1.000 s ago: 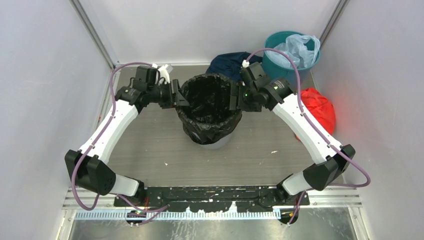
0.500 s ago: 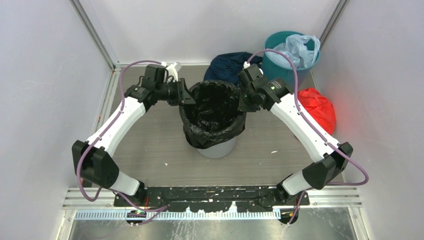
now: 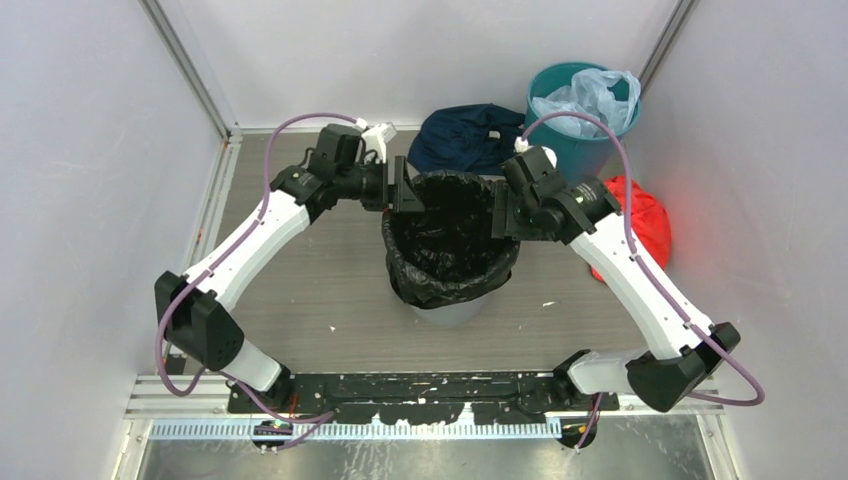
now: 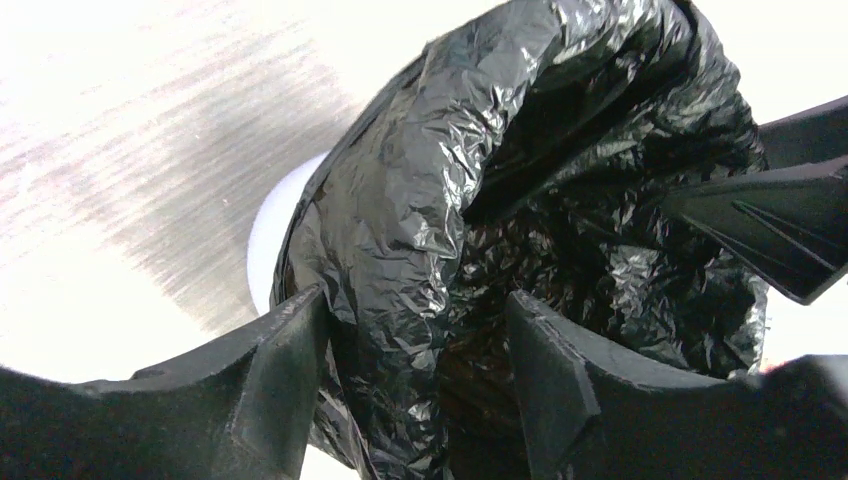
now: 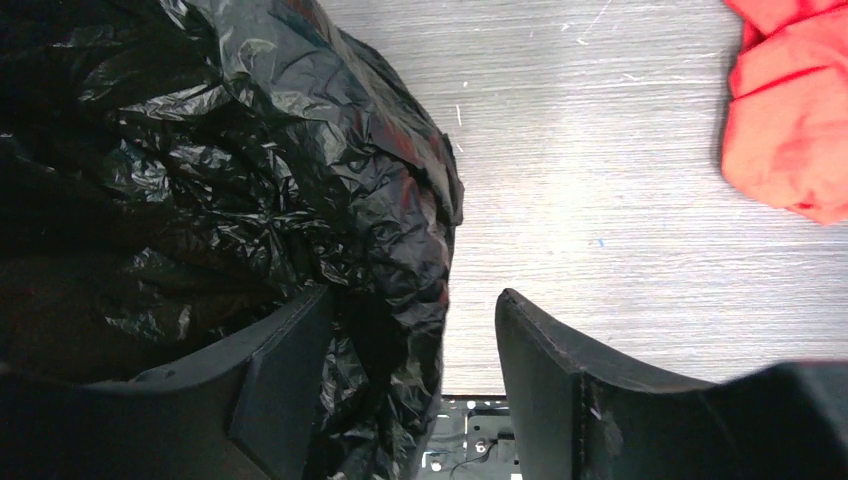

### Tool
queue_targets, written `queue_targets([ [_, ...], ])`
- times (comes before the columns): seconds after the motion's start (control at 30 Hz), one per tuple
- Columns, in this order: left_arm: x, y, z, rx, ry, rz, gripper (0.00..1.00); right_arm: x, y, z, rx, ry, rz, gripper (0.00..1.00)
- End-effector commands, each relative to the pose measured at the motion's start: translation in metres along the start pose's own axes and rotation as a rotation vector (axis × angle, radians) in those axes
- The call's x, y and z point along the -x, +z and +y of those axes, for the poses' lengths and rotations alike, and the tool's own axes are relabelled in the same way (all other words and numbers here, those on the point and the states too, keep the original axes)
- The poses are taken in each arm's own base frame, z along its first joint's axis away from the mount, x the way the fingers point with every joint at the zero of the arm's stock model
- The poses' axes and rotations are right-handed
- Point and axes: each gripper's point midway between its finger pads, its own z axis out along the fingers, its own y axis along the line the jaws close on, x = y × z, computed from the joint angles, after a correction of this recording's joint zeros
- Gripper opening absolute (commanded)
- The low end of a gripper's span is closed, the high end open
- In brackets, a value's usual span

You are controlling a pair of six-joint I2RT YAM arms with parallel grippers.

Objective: Put the trash bags into the trash bin

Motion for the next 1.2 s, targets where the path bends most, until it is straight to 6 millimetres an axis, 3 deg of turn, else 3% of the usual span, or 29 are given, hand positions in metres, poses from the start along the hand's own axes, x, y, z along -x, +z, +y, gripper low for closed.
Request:
queue_targets([
  [0.0, 0.042, -0.028, -0.020, -0.009, 0.118, -0.147, 0.67, 0.025, -0.031, -0.011, -0.009, 0.006, -0.108, 0.67],
  [0.23, 0.066, -0.067, -0.018, 0.030, 0.116, -0.298, 0.72, 0.049, -0.063, -0.003, 0.066, -0.020, -0.181, 0.67],
  [0.43, 0.063, -0.101, -0.006, 0.116, 0.069, -0.410, 0.78, 0.053, -0.072, 0.047, 0.243, -0.119, -0.157, 0.63],
  [0.6, 0.037, -0.116, 0.021, 0.183, -0.025, -0.416, 0.82, 0.047, -0.069, 0.088, 0.243, -0.262, -0.127, 0.62],
  [0.9, -0.030, -0.103, 0.089, 0.282, -0.207, -0.343, 0.83, 0.041, -0.066, 0.145, 0.266, -0.383, -0.112, 0.62],
  [1.17, -0.065, -0.095, 0.105, 0.286, -0.256, -0.326, 0.82, 0.028, -0.075, 0.178, 0.277, -0.449, -0.120, 0.64],
])
